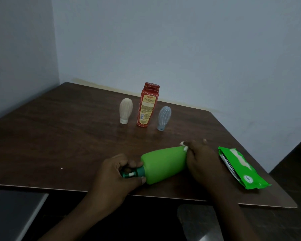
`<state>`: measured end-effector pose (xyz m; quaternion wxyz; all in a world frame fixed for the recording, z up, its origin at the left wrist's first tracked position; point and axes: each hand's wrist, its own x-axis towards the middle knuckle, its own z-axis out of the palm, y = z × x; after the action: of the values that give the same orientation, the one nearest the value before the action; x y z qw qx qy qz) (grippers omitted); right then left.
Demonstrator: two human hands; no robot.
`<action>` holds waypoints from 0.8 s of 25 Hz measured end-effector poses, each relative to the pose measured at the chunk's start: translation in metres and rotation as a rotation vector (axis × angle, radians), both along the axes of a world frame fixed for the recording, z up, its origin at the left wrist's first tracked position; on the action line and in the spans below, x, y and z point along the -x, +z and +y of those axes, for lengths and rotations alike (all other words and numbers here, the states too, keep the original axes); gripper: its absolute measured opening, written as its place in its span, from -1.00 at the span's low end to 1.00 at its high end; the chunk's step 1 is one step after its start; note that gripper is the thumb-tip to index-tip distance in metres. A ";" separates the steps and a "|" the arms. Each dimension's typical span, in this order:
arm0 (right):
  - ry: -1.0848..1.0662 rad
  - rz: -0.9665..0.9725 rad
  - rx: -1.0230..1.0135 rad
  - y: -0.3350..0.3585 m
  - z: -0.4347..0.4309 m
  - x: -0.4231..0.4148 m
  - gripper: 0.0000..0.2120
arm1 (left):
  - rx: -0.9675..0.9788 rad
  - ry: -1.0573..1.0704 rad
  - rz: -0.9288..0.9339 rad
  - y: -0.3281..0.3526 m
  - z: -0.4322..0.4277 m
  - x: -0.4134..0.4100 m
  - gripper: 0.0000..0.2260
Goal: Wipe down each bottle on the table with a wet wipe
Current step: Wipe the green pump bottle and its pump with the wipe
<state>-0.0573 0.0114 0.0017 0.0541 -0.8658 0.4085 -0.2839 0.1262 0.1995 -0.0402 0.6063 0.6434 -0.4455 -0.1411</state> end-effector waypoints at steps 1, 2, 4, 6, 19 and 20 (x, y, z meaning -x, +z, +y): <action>0.054 -0.012 0.008 -0.003 0.016 -0.011 -0.67 | 0.006 0.002 -0.003 -0.001 0.000 0.000 -0.69; 0.158 -0.030 0.008 -0.008 0.039 -0.025 -0.66 | 0.011 0.003 -0.003 0.000 0.000 0.001 -0.69; 0.408 0.006 0.058 -0.019 0.084 -0.046 -0.59 | 0.015 -0.004 0.015 0.001 0.000 0.002 -0.73; 0.538 0.030 0.051 -0.019 0.087 -0.048 -0.54 | 0.016 -0.013 0.034 0.003 0.000 0.004 -0.74; 0.429 -0.304 -0.042 -0.010 0.054 -0.009 -0.53 | 0.243 0.058 0.203 0.034 0.000 0.019 -0.37; 0.467 -0.391 -0.087 -0.002 0.054 -0.011 -0.55 | 0.279 0.037 0.199 0.045 -0.001 0.023 -0.30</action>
<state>-0.0461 0.0656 0.0001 0.2324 -0.8622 0.1919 -0.4072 0.1035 0.1989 0.0048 0.7332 0.5440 -0.3868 -0.1298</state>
